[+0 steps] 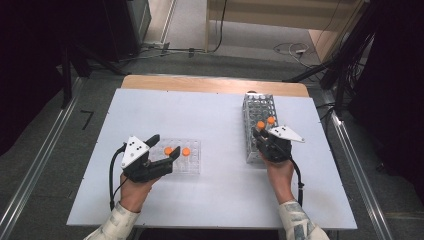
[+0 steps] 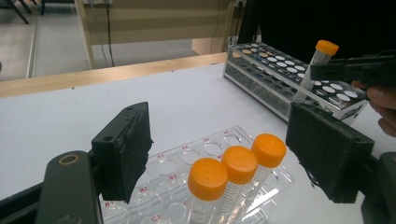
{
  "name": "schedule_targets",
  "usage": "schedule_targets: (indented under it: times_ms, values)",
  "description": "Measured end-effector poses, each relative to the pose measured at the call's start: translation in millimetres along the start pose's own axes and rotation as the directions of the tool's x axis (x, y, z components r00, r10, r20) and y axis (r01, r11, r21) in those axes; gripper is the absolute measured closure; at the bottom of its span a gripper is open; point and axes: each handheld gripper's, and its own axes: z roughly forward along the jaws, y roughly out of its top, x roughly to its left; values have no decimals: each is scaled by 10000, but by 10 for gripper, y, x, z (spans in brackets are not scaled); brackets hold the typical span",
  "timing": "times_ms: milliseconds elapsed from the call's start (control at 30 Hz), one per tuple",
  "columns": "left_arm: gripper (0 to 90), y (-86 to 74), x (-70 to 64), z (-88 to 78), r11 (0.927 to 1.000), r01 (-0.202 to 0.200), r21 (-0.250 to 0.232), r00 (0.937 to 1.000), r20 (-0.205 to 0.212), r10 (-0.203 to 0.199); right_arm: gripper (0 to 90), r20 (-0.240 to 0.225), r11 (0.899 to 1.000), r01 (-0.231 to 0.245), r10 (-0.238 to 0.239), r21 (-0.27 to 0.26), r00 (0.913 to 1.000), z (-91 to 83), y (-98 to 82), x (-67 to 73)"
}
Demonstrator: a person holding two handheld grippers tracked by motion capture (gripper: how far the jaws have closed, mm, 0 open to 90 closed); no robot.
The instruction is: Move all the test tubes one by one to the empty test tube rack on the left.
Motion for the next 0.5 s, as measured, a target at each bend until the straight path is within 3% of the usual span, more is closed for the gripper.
schedule_targets:
  times_ms: [500]
  values:
    - [211,15,-1,-17,9999,63,-99,10000,9,-63,719,-4,9955,24,-24,-943,10000,-267,186,0]
